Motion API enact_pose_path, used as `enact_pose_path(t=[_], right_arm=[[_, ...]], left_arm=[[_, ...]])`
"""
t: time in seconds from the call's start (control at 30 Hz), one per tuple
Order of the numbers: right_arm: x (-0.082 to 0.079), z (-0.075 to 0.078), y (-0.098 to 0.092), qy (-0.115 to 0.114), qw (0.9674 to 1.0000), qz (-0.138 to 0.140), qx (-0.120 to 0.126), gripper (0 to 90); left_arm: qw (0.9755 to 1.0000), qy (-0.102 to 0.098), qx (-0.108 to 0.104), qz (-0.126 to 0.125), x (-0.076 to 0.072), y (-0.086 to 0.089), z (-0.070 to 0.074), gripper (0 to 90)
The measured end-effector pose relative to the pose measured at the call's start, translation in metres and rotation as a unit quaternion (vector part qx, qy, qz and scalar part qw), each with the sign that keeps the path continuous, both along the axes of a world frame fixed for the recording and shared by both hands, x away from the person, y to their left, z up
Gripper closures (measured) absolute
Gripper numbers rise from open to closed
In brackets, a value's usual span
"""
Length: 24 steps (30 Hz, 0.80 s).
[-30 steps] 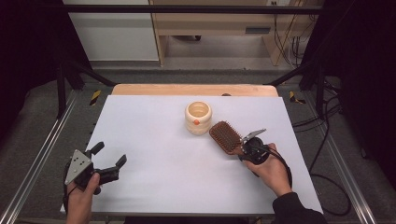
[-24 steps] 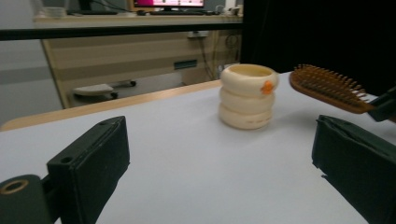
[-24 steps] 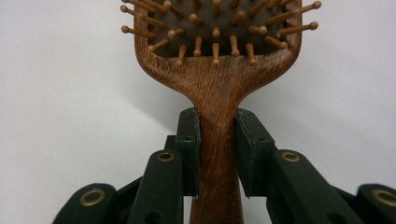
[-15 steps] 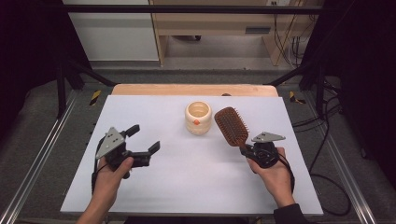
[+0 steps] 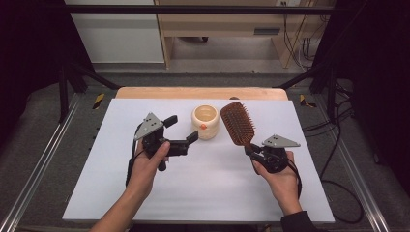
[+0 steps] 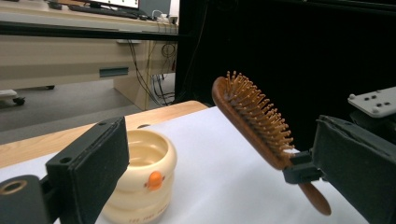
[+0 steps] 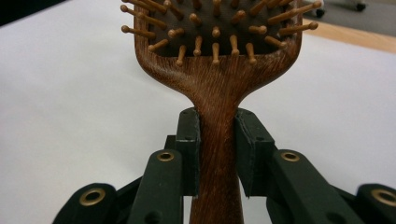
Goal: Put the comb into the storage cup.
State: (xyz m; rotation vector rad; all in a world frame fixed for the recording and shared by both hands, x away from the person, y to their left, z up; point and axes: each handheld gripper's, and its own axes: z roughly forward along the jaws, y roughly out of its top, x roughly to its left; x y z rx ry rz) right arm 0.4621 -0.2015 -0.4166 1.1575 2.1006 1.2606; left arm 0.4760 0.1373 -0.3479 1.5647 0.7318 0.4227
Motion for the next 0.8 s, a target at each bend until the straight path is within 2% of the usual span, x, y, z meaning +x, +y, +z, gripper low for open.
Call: enact_pose_path(t=[0.1,0.2,0.37,0.6,0.8], right_arm=[[-0.003,0.003,0.007,-0.023,0.9996,0.017,0.005,73.2],[-0.005,0.005,0.012,-0.037,0.9990,0.022,0.014,73.2],[-0.008,0.005,0.016,-0.048,0.9982,0.027,0.025,73.3],[-0.010,0.006,0.021,-0.057,0.9973,0.033,0.035,73.2],[-0.012,0.007,0.022,-0.061,0.9966,0.037,0.042,73.2]], left_arm=[[0.9999,0.007,-0.002,-0.008,0.004,-0.010,0.000,3.9],[0.9995,0.019,-0.020,-0.013,0.007,-0.018,-0.003,3.9],[0.9983,0.034,-0.040,-0.023,0.011,-0.032,-0.005,4.0],[0.9980,0.038,-0.037,-0.034,0.013,-0.047,-0.004,4.0],[0.9978,0.042,-0.044,-0.025,0.016,-0.052,-0.004,4.3]])
